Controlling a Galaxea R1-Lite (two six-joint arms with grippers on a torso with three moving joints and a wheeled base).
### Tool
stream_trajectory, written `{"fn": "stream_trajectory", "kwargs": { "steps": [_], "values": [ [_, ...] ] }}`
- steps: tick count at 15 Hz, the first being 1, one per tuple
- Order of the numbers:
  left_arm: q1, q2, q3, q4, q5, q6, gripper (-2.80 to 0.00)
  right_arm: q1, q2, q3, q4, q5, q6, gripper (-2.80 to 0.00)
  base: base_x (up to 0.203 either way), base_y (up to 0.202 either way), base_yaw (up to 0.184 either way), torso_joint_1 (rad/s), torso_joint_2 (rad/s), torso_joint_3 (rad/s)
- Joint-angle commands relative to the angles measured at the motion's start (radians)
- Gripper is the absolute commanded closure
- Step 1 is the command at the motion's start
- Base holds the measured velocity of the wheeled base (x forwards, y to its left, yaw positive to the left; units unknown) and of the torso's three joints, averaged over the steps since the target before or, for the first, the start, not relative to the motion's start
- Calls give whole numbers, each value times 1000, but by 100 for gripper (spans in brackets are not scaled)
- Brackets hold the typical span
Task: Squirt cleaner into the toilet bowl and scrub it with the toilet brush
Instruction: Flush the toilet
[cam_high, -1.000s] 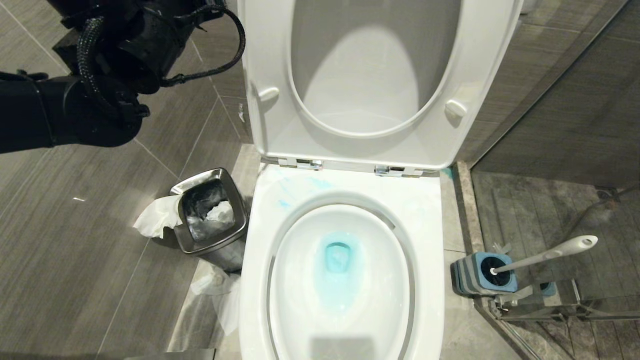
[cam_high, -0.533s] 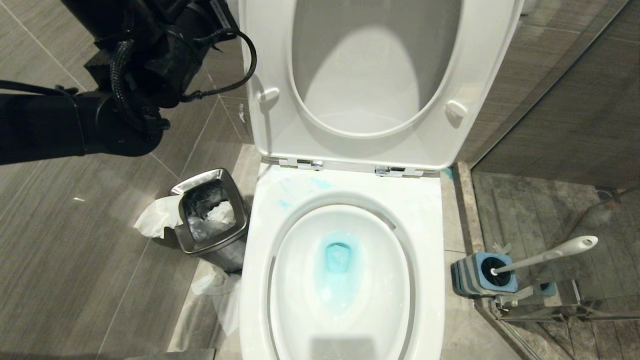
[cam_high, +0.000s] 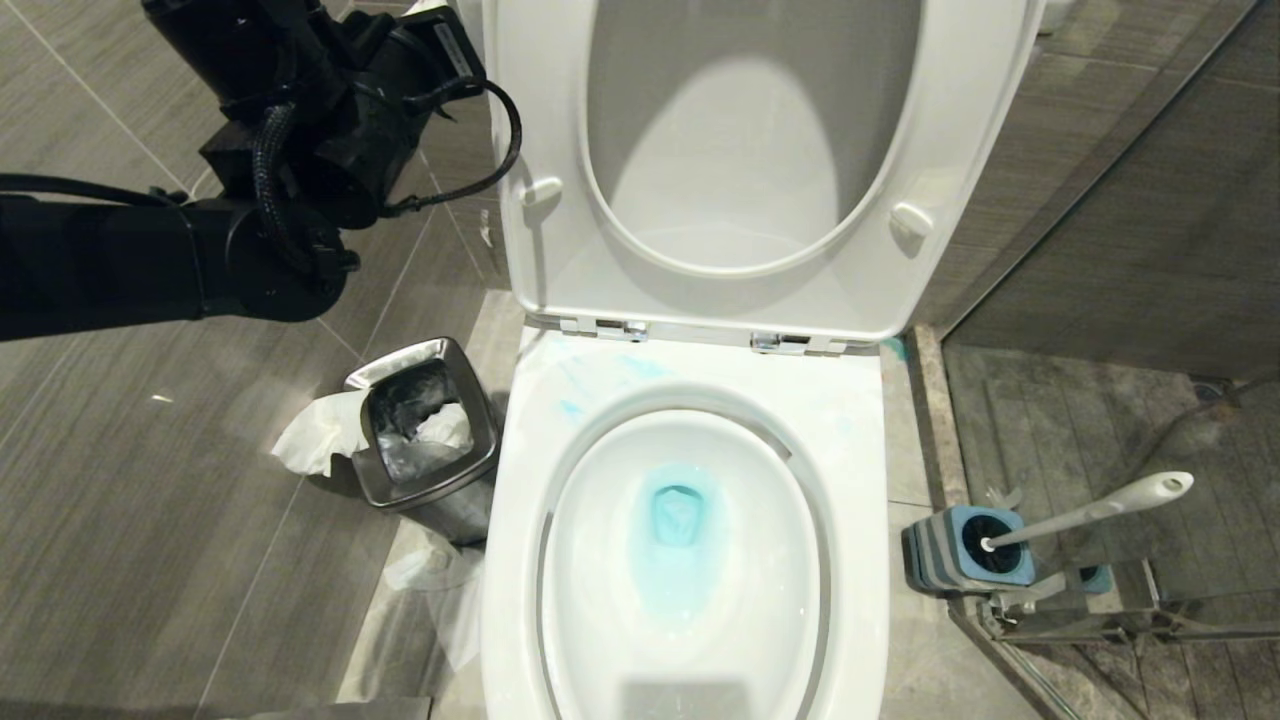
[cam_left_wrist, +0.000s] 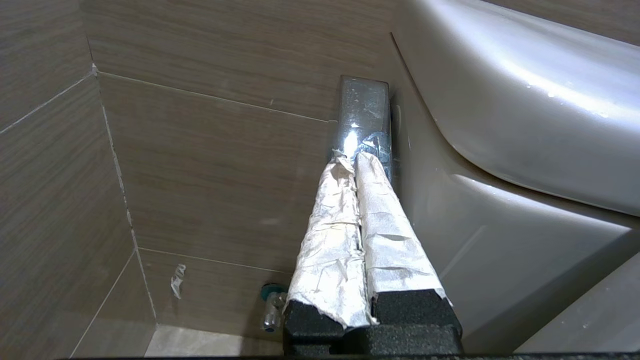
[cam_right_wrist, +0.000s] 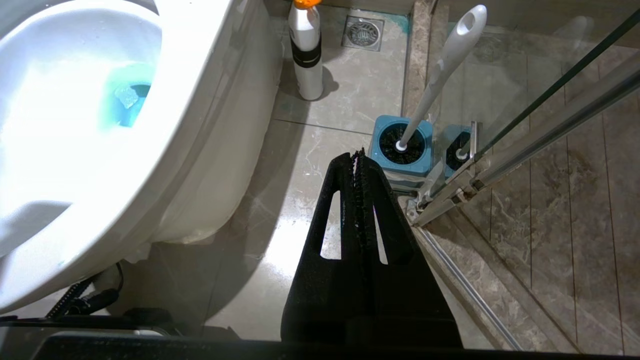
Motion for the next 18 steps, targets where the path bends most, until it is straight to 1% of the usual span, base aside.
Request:
{"fn": "stream_trajectory", "kwargs": {
  "steps": [1,8,18],
  "values": [
    [-1,35,0,3,-1,0,0,2,2,0,-1,0,1,0,0,0,0,0,0,0],
    [-2,65,-1,3,-23,1,0,0,2,0,0,0,0,0,0,0,0,0,0,0],
    [-3,61,-4,3,-21,2,0,2,2,0,-1,0,1,0,0,0,0,0,0,0]
  ]
}}
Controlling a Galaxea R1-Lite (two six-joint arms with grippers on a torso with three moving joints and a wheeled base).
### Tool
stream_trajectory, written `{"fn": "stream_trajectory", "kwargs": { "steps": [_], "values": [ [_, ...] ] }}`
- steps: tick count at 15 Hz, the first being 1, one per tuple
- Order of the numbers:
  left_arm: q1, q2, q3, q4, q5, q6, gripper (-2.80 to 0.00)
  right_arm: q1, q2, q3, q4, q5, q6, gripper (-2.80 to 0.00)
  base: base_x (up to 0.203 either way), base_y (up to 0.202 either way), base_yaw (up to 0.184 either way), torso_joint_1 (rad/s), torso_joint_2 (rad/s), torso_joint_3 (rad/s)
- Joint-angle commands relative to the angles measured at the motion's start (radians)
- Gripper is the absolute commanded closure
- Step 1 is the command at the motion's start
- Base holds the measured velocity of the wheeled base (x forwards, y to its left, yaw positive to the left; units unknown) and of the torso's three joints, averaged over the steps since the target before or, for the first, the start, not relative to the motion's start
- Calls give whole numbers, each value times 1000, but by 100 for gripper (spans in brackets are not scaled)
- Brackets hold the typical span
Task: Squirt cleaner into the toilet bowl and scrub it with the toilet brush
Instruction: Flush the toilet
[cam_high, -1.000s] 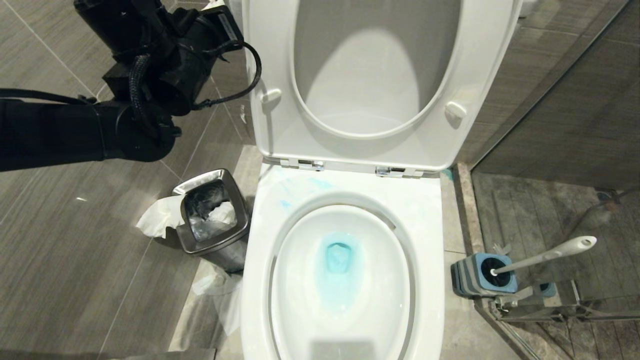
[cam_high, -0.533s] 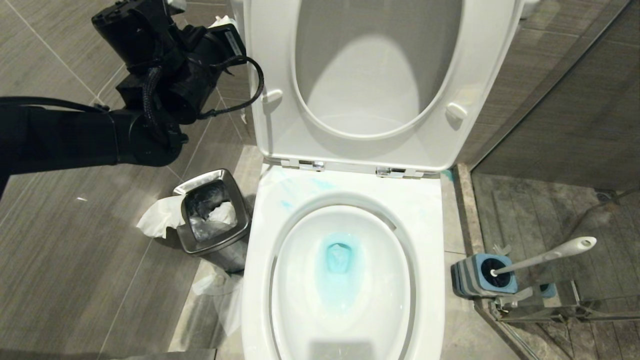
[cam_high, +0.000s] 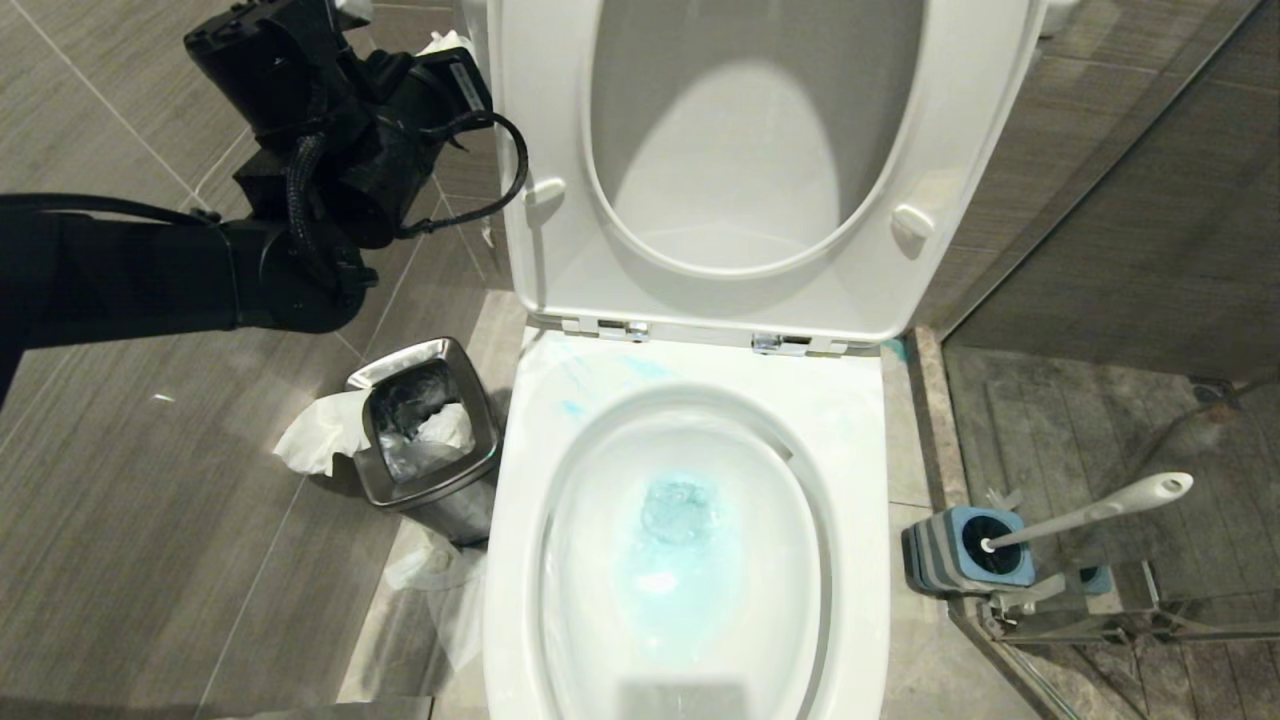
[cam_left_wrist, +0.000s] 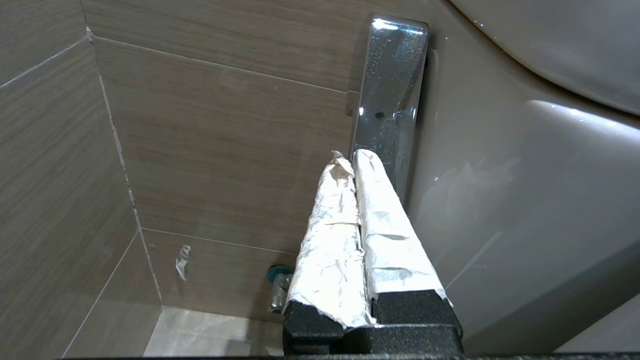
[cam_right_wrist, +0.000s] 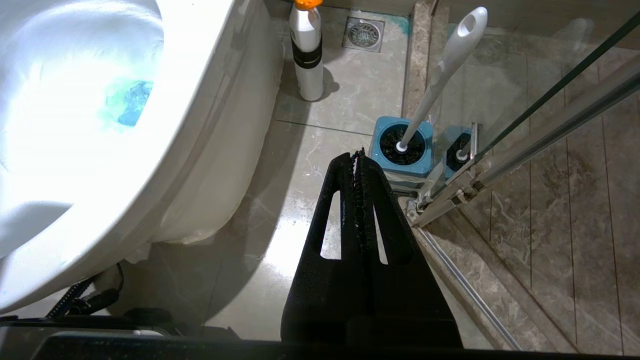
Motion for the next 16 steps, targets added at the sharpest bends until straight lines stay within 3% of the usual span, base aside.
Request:
{"fn": "stream_trajectory", "kwargs": {
  "steps": [1,16],
  "values": [
    [0,3,1,-7,1,0,0,0,0,0,0,0,1,0,0,0,0,0,0,0],
    [4,-138,1,-2,3,23,0,1,2,0,0,0,0,0,0,0,0,0,0,0]
  ]
}}
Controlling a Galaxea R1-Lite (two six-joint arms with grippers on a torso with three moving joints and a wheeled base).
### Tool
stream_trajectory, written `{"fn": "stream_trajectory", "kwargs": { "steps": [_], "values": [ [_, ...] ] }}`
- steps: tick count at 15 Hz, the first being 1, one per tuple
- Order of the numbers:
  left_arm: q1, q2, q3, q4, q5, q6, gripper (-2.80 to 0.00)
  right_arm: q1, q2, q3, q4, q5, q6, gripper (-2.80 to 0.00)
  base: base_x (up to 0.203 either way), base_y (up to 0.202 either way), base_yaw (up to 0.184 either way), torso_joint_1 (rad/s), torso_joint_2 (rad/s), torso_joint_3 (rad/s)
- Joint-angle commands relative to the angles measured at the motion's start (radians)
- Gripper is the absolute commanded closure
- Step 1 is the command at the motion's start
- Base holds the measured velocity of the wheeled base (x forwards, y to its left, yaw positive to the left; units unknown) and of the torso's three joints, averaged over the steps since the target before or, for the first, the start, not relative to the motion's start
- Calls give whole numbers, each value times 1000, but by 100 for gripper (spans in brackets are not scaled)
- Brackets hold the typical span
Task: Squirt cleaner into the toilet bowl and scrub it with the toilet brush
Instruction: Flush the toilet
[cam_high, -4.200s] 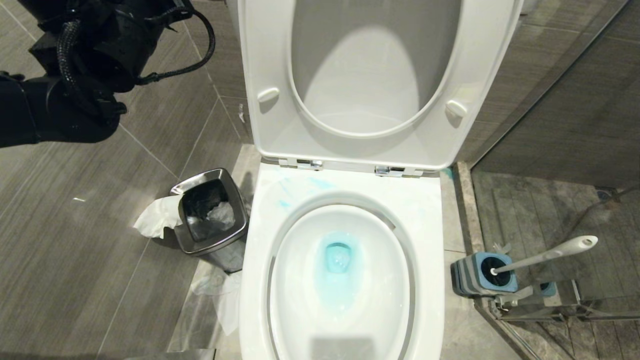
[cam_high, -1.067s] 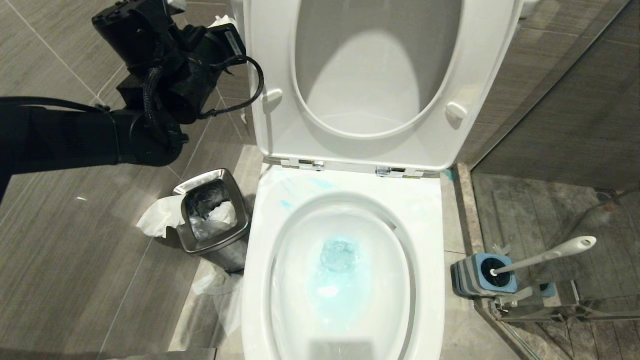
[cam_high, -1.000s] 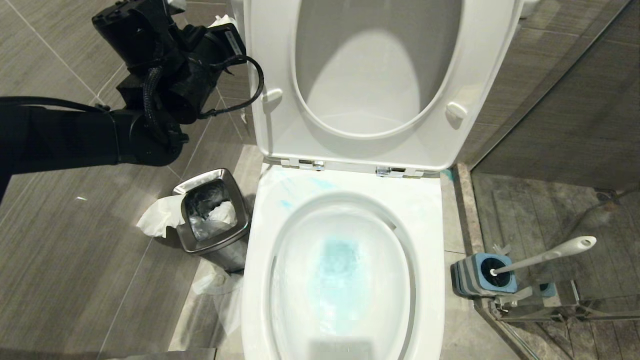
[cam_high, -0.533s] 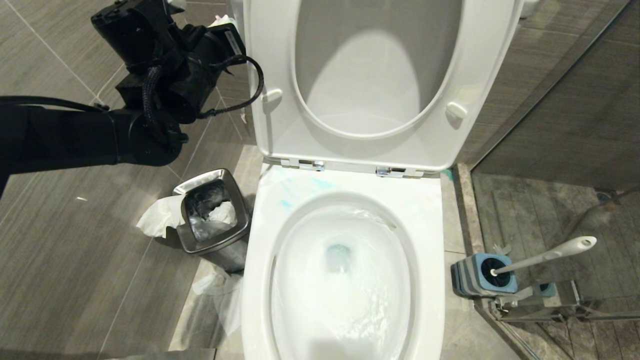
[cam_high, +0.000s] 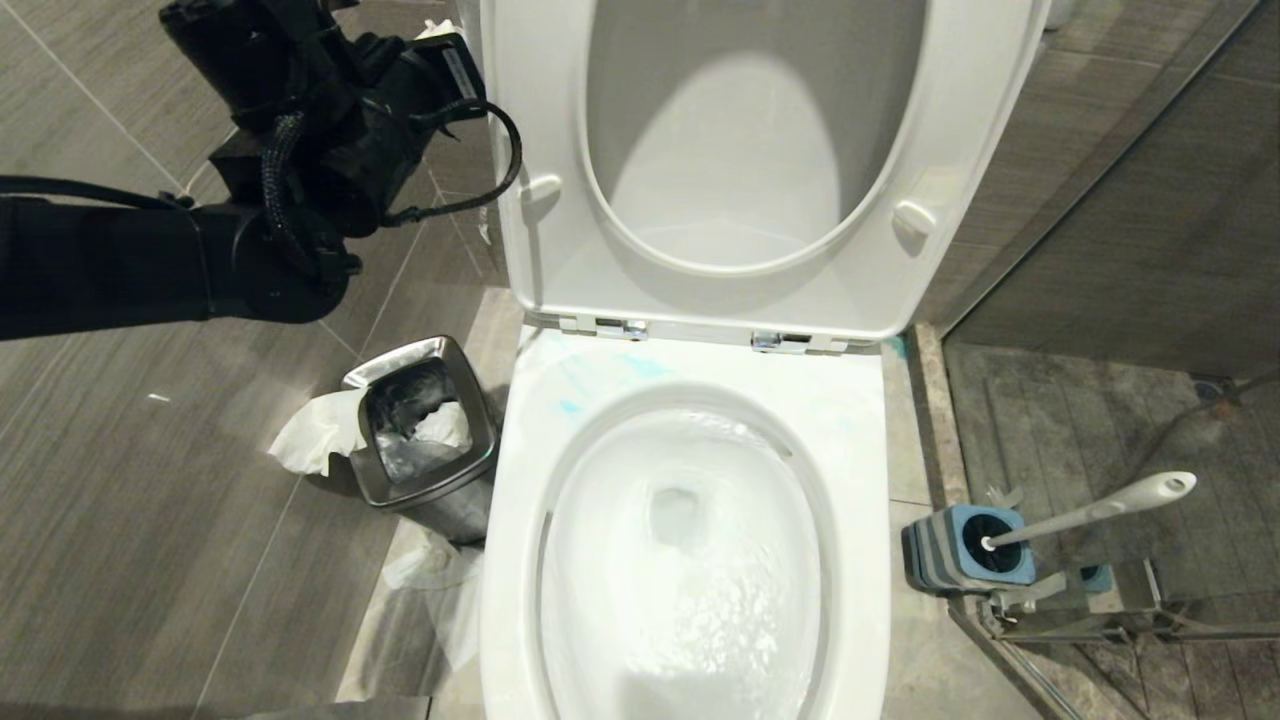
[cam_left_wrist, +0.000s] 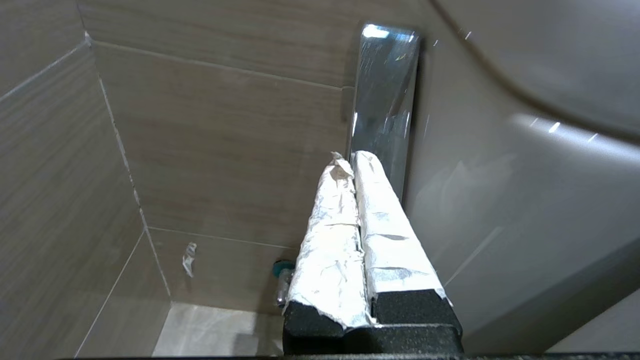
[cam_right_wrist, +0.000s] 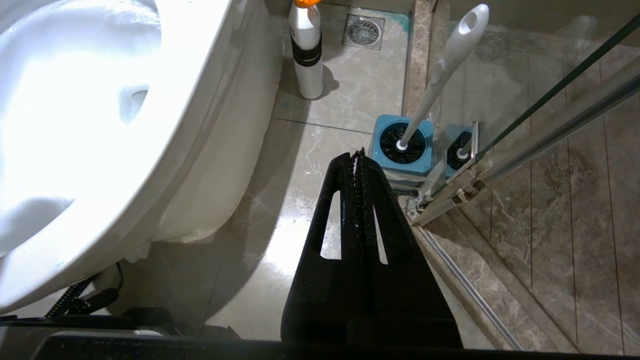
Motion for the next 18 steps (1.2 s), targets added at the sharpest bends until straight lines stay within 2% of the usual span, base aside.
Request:
{"fn": "stream_trajectory", "kwargs": {
  "steps": [1,8,12,13,14,15,18],
  "values": [
    [4,-75,0,-17,2,-1,0,1,2,0,0,0,0,0,0,0,0,0,0,0],
    [20,-217,7,32,2,17,0,0,1,0,0,0,0,0,0,0,0,0,0,0],
    [34,-307,9,150,-19,-13,0,0,2,0,1,0,0,0,0,0,0,0,0,0],
    [58,-335,19,186,-53,-15,0,1,2,0,0,0,-1,0,0,0,0,0,0,0],
    [88,-372,39,234,-115,-17,0,1,0,0,-1,0,0,0,0,0,0,0,0,0],
    [127,-417,67,289,-203,-23,0,0,1,0,1,0,0,0,0,0,0,0,0,0],
    [267,-502,135,428,-531,-61,0,0,2,0,1,0,0,0,0,0,0,0,0,0]
  ]
}}
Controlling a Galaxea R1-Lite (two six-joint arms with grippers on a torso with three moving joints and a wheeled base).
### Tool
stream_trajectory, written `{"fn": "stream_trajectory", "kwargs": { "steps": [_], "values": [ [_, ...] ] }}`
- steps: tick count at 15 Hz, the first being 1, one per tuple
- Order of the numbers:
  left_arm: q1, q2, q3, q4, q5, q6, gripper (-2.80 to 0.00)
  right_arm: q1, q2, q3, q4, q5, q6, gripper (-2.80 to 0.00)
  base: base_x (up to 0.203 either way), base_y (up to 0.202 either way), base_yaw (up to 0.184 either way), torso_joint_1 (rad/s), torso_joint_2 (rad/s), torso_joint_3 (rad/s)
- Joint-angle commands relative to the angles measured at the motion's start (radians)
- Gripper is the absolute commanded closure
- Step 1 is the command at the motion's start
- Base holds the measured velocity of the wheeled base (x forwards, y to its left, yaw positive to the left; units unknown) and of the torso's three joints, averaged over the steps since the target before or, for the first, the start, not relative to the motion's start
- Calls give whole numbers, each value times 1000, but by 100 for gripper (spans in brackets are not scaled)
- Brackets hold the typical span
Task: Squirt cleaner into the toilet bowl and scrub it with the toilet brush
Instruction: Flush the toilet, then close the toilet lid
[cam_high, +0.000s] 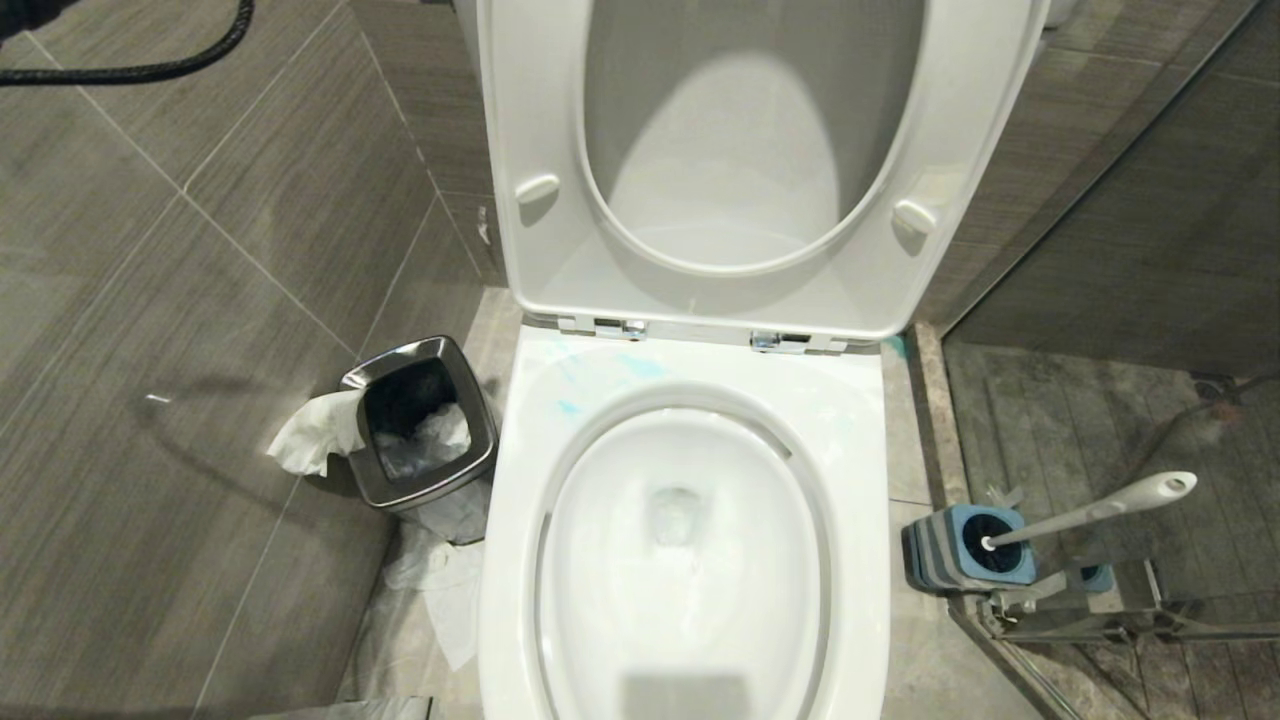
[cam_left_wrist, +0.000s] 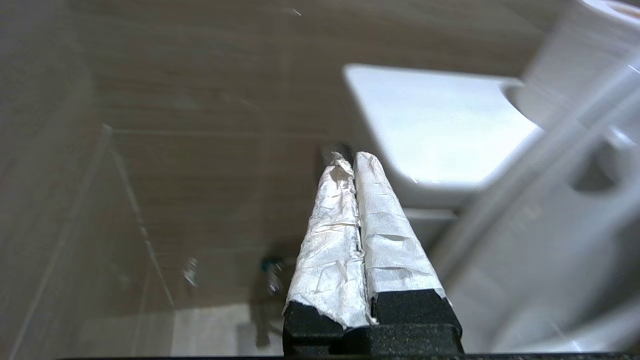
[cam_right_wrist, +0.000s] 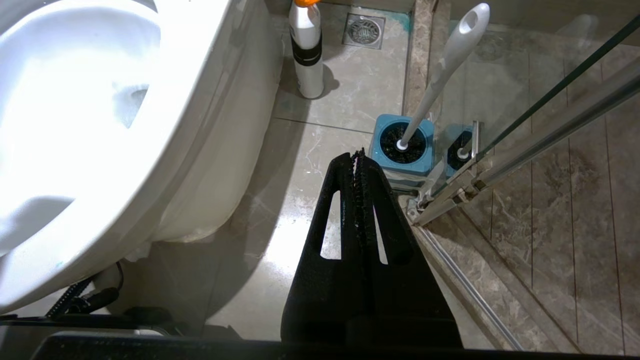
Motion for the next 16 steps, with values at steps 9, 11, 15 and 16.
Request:
{"fn": "stream_trajectory", "kwargs": {
  "steps": [9,11,15,16],
  "values": [
    [107,-19,56,52,-277,-45,0,1,2,0,0,0,1,0,0,0,0,0,0,0],
    [102,32,45,26,-282,-42,0,0,2,0,0,0,1,0,0,0,0,0,0,0],
    [88,144,-71,-38,-362,-46,0,-1,2,0,0,0,0,0,0,0,0,0,0,0],
    [91,163,-92,-40,-395,-54,0,0,2,0,1,0,0,0,0,0,0,0,0,0]
  ]
}}
